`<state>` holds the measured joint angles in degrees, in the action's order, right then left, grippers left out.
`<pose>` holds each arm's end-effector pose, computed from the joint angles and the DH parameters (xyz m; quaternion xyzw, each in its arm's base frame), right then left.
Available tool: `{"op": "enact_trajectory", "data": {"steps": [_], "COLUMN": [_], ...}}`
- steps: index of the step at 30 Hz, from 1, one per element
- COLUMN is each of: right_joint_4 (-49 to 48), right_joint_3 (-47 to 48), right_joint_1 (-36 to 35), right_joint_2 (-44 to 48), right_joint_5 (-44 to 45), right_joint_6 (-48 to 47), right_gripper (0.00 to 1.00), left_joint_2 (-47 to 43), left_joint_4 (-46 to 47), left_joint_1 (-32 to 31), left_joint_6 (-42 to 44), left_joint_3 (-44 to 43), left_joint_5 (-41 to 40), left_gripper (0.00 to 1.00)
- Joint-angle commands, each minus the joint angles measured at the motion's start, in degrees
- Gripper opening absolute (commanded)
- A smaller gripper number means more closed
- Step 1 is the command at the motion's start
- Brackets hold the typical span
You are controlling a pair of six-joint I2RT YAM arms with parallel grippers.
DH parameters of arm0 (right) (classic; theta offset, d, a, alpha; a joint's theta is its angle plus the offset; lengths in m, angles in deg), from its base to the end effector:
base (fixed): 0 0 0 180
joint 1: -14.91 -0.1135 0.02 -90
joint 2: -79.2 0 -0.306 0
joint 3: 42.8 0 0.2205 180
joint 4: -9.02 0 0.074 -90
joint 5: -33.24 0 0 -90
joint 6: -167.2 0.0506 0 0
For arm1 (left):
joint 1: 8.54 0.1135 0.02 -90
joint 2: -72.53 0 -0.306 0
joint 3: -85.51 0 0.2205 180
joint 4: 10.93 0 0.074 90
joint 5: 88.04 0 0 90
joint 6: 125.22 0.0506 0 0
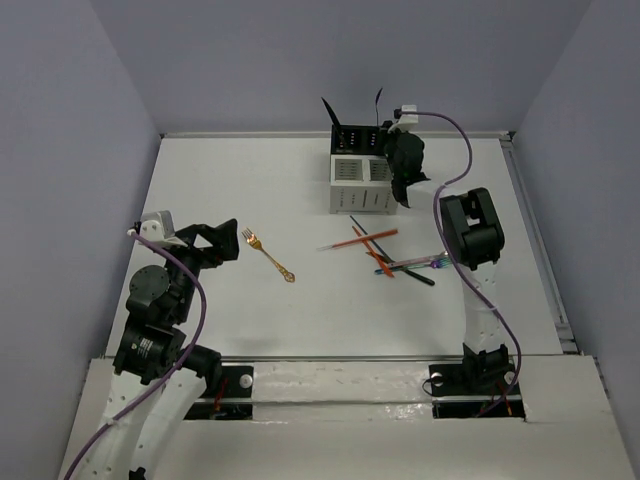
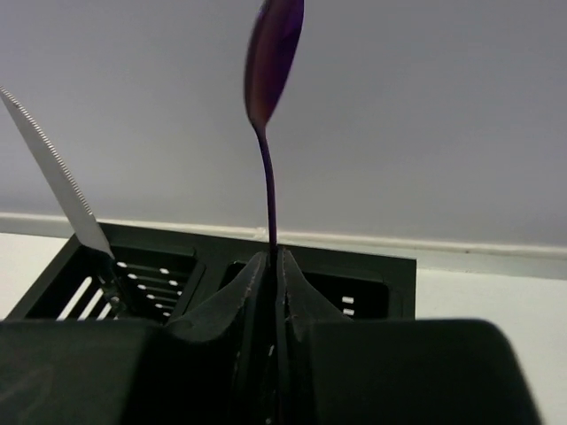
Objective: Sort the eating utensils into containers
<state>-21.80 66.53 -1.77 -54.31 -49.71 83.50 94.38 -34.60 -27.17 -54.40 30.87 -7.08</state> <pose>0.5336 0.1534 0.2595 -0.0143 0.6651 0.1084 0.7387 0.0440 -0.0064 0.3665 -0.0631 0.6463 -0.1975 0.7344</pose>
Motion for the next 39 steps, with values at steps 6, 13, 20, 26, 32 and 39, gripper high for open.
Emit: {"op": "enact_trajectory", "data": {"steps": [6,13,20,26,32,39], "right_joint_4": [-5.2,0.9,26.9,40.4,46.2,60.0], "right_joint_3": [-6.8,-10.7,-10.2,-10.1,-8.3,3.4], "right_joint_1": [-0.1,-0.1,-6.3,-19.0,-28.5,-35.9], "right_joint_2": [9.8,18.2,26.8,28.9,25.5,14.9], "right_joint_5": [-3.4,-8.8,-11.2,-11.1,-10.7,-5.6], "right_joint_6": [0.7,4.1,2.4,0.0,1.1,-2.1], "right_gripper": [0.40,0.46,0.46,0.47,0.48,0.52], "left_joint_2": [-1.1,-1.9,-3.1,-4.5,-6.5,-8.0], "left_joint_4": [3.4,3.6,3.7,3.8,3.8,3.7], "left_joint_1": [0.2,0.7,0.7,0.7,0.7,0.2], "left_joint_6": [0.7,0.5,0.4,0.3,0.2,0.0], "left_joint_3": [0.3,0.4,0.4,0.5,0.7,0.7], "left_joint_5": [0.8,0.9,1.4,1.7,2.4,2.4], "left_gripper": [0.99,0.99,0.99,0.99,0.99,0.99]}}
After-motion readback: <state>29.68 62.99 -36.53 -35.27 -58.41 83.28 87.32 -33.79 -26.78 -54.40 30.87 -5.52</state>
